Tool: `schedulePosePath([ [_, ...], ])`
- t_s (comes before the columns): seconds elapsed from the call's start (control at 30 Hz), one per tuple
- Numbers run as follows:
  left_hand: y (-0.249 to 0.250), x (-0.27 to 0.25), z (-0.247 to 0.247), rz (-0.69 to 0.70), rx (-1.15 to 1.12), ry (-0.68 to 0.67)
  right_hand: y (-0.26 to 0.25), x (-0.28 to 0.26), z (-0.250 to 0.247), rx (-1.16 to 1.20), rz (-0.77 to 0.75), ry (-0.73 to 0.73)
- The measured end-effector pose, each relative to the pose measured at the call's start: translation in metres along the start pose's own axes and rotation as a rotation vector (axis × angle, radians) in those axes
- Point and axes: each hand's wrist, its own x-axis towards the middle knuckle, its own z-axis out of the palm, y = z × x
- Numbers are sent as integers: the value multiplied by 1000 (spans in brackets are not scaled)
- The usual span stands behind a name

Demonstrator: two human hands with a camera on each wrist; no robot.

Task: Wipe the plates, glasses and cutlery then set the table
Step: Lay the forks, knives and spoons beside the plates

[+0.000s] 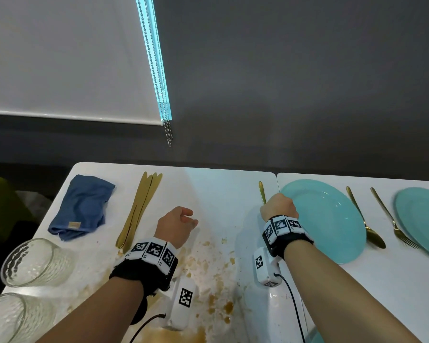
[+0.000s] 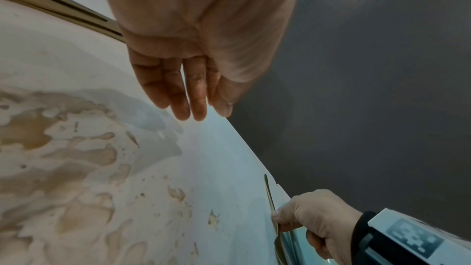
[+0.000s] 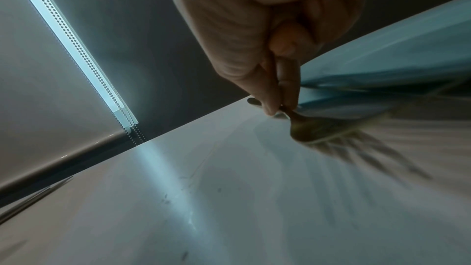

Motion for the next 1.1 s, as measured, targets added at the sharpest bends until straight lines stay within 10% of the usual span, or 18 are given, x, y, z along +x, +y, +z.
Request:
schedulePosePath([
  [0.8,-11,-4,1,8,20,30,3,-6,1,-113,-102,55],
  [1.1,-30,16,-31,-237,403,331,2,-13,-6,-141,-155,43],
])
